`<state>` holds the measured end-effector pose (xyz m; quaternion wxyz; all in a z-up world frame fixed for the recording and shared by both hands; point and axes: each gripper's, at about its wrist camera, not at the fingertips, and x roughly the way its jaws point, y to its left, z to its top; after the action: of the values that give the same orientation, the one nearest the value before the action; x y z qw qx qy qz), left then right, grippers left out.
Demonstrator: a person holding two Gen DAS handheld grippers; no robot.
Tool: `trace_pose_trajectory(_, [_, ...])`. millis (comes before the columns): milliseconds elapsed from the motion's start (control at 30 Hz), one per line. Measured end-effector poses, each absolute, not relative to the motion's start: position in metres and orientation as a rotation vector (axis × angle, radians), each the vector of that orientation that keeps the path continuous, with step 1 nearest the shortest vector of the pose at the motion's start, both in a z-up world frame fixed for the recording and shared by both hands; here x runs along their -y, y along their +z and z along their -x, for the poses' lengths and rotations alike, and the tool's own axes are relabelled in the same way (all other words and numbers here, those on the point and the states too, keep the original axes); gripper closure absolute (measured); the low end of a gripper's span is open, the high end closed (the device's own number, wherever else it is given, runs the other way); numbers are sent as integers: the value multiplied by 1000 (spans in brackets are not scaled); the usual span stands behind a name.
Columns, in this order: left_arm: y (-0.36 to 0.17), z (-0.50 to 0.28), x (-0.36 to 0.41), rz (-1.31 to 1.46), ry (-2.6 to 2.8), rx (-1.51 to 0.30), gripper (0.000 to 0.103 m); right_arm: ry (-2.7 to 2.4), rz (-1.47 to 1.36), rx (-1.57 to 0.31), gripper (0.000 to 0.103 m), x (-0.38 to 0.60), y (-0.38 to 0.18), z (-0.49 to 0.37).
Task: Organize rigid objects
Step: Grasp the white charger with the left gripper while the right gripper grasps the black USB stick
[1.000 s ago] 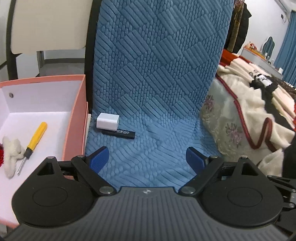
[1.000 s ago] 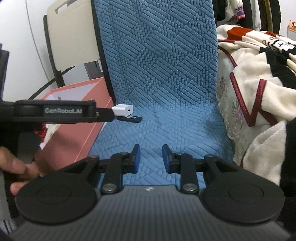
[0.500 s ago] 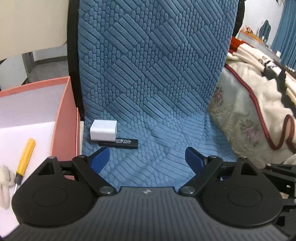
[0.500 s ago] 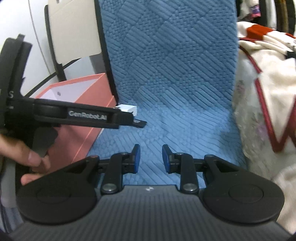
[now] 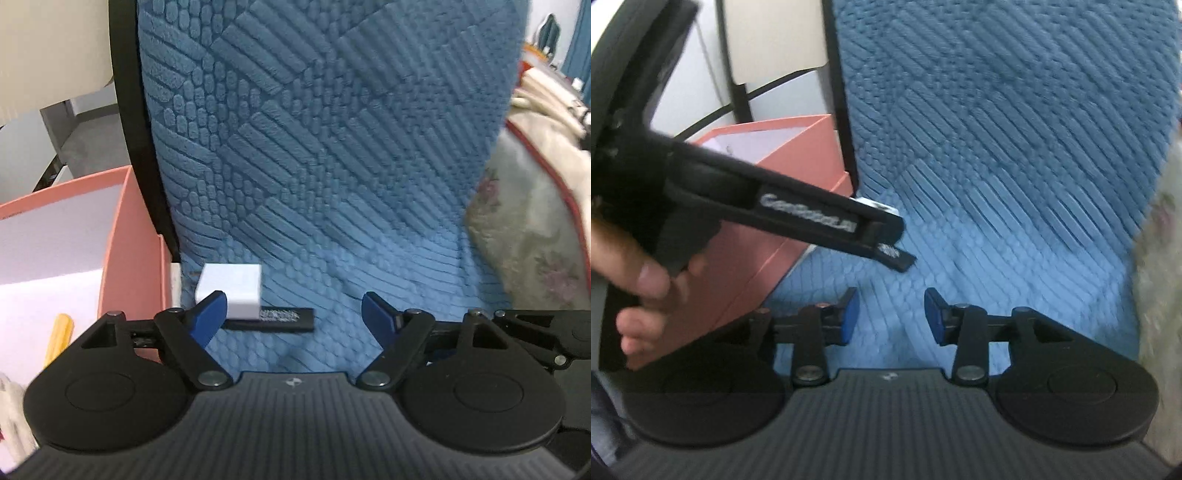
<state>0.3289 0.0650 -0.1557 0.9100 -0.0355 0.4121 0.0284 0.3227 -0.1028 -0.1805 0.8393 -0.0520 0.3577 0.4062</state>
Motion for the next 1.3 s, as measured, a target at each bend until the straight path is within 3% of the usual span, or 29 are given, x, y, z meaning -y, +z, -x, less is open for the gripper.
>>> trace_pose_trajectory(467, [-167, -375, -85, 107, 77, -940, 22, 1041, 225, -740, 61, 54, -215, -371])
trace_pose_trajectory(733, [-179, -378, -91, 113, 96, -968, 29, 1031, 293, -721, 61, 38, -228, -377])
trace_pose_trajectory(967, [-186, -379, -92, 102, 110, -950, 29, 1016, 316, -770, 70, 35, -232, -379])
trace_pose_trajectory(1300, [-190, -378, -83, 6, 115, -953, 29, 1057, 336, -802, 75, 59, -216, -370])
